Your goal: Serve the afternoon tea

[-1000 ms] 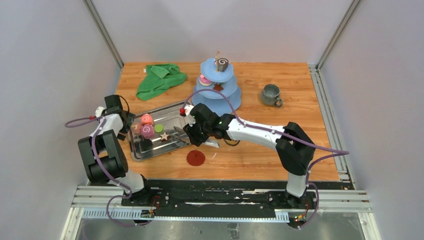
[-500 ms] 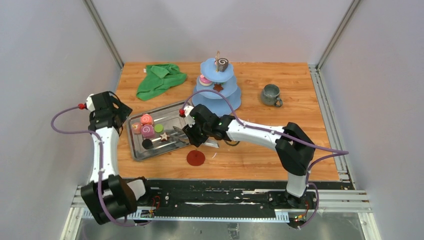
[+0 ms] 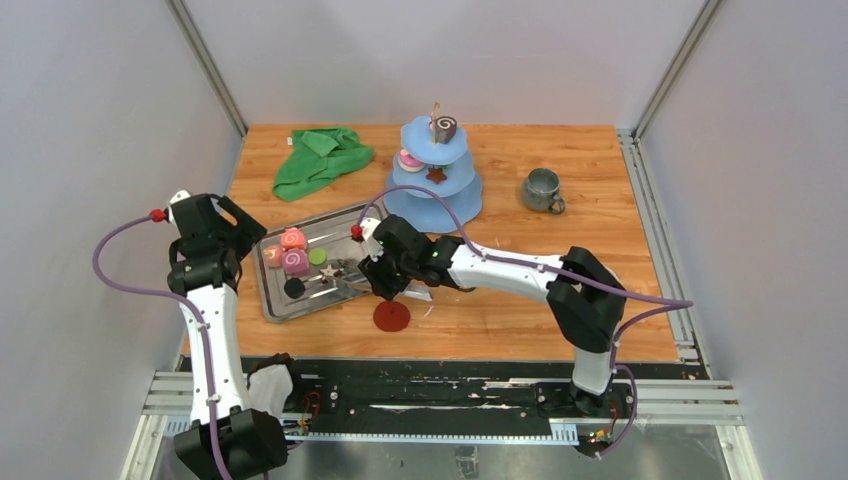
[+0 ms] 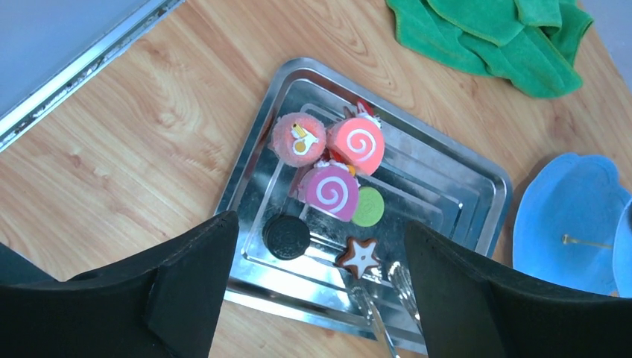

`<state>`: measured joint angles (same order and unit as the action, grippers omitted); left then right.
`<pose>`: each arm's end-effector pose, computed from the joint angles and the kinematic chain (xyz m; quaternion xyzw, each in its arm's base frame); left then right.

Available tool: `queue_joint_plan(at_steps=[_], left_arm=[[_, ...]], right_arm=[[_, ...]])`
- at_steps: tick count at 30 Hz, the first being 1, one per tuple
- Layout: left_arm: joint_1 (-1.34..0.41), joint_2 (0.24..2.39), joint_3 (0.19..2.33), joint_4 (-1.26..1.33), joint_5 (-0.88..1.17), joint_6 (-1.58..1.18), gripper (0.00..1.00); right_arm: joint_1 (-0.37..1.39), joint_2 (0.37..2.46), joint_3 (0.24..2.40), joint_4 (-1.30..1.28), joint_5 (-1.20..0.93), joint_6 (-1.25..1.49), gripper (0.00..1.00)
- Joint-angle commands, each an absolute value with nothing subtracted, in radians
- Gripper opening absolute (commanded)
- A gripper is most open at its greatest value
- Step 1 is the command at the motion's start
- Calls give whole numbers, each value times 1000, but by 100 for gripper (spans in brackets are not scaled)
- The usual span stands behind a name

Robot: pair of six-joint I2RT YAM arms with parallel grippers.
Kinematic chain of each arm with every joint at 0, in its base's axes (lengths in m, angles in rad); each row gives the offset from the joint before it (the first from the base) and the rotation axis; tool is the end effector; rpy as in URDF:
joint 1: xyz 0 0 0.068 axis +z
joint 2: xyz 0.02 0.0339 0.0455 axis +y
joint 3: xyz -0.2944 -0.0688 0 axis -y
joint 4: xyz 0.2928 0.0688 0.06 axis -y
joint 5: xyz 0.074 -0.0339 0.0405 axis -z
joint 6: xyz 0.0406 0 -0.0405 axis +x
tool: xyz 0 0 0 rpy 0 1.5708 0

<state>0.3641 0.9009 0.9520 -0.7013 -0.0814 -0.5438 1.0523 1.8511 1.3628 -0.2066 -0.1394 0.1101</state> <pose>0.2022 0.0806 0.3499 -0.4088 0.7966 -0.0035 0.4453 0.2309 0.4161 0.2389 -0.4364 0.7916 0.2850 0.3190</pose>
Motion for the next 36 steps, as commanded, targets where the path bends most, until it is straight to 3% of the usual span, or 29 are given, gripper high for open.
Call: queue_joint_plan(at_steps=[1, 10, 16, 26, 33, 36], left_arm=[[363, 893, 976, -733, -55, -518, 87], [362, 893, 969, -732, -52, -514, 87], [362, 897, 971, -729, -43, -512, 87], [363, 908, 978, -726, -23, -512, 87], [363, 910, 978, -721, -9, -514, 87], [363, 911, 982, -721, -4, -511, 87]], right_arm=[[1075, 1892, 1373, -176, -147, 99, 47], [1080, 1934, 1391, -173, -132, 104, 46], [1081, 1940, 1406, -179, -126, 100, 40], [1080, 1827, 1379, -227, -41, 70, 13], [1074, 1761, 1374, -250, -23, 53, 17], [1075, 1788, 1400, -261, -50, 52, 25]])
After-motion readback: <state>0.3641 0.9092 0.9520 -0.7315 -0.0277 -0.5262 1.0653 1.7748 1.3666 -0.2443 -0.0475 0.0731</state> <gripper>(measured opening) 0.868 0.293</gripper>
